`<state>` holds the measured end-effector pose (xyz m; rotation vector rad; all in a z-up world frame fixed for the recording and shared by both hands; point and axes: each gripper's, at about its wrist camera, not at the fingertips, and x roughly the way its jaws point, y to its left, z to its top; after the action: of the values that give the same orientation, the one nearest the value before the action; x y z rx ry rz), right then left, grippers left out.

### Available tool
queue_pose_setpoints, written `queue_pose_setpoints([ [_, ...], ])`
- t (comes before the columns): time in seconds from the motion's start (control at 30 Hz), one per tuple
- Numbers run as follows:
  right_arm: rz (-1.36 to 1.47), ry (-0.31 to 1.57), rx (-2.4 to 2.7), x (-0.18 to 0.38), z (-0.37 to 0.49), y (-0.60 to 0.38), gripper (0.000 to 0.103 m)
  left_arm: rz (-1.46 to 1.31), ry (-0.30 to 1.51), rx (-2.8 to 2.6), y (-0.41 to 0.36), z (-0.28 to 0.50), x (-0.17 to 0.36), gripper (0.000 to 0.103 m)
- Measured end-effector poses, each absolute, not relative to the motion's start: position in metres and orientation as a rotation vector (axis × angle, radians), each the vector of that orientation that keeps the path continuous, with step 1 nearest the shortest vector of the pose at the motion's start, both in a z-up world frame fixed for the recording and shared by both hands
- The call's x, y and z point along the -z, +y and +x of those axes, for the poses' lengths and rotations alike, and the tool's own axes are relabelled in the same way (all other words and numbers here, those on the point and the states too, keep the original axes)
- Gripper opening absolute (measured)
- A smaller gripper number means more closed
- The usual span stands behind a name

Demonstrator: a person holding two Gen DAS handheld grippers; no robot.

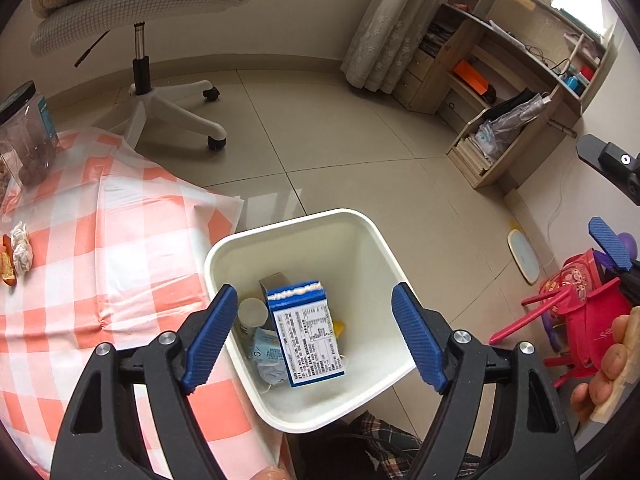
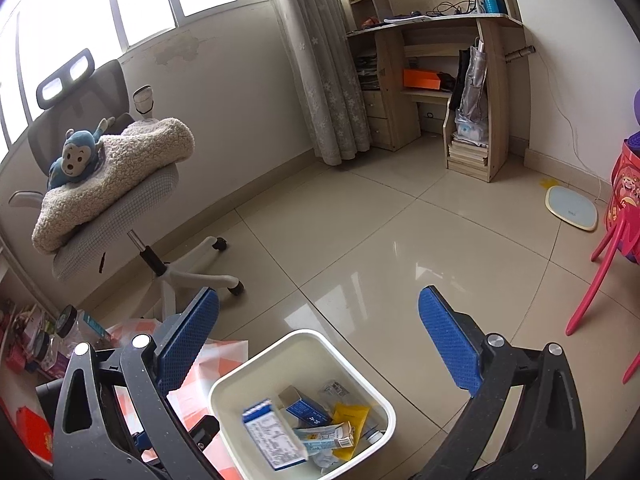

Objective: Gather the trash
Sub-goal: 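Move both open grippers back over the table, then grasp the orange peel with the left gripper, then grasp the white tissue bundle with the right gripper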

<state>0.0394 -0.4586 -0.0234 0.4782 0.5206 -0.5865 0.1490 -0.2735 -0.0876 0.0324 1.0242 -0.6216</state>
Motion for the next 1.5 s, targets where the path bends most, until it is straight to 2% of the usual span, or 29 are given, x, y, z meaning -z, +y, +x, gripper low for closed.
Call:
queue_pose_setpoints([
  [0.23,0.403,0.579,0.527,0.029,0.064,-0.427,0.096,0.103,0.967,0.406,-0.212,0.18,0.092,0.08],
  [0.47,0.292,0.646,0.407,0.036,0.099,-0.372,0.096,-0.005,1.055,0.039,-0.086,0.254,0.126,0.079],
  [0.57,0.25,0.672,0.36,0.04,0.113,-0.348,0.096,-0.161,1.101,-0.077,-0.024,0.279,0.14,0.065],
  [0.63,0.226,0.697,0.325,0.044,0.123,-0.333,0.096,-0.265,1.135,-0.137,0.011,0.29,0.151,0.051],
  [0.73,0.185,0.726,0.283,0.05,0.137,-0.31,0.096,-0.361,1.172,-0.19,0.043,0.301,0.167,0.045],
  [1.07,0.09,0.792,0.214,0.069,0.169,-0.256,0.096,-0.458,1.208,-0.181,0.056,0.344,0.2,0.045],
  [1.2,0.057,0.812,0.21,0.077,0.174,-0.244,0.096,-0.321,1.199,-0.177,0.04,0.358,0.202,0.047],
  [1.23,0.052,0.819,0.208,0.079,0.176,-0.241,0.096,-0.283,1.202,-0.167,0.037,0.359,0.202,0.042],
  [1.3,0.049,0.827,0.203,0.083,0.178,-0.235,0.096,-0.236,1.213,-0.105,0.031,0.353,0.201,0.024],
  [1.33,0.051,0.829,0.198,0.085,0.18,-0.232,0.096,-0.241,1.227,-0.07,0.032,0.347,0.201,0.02],
  [1.5,0.06,0.858,0.117,0.101,0.19,-0.205,0.096,-0.231,1.271,-0.045,0.053,0.3,0.182,0.018],
])
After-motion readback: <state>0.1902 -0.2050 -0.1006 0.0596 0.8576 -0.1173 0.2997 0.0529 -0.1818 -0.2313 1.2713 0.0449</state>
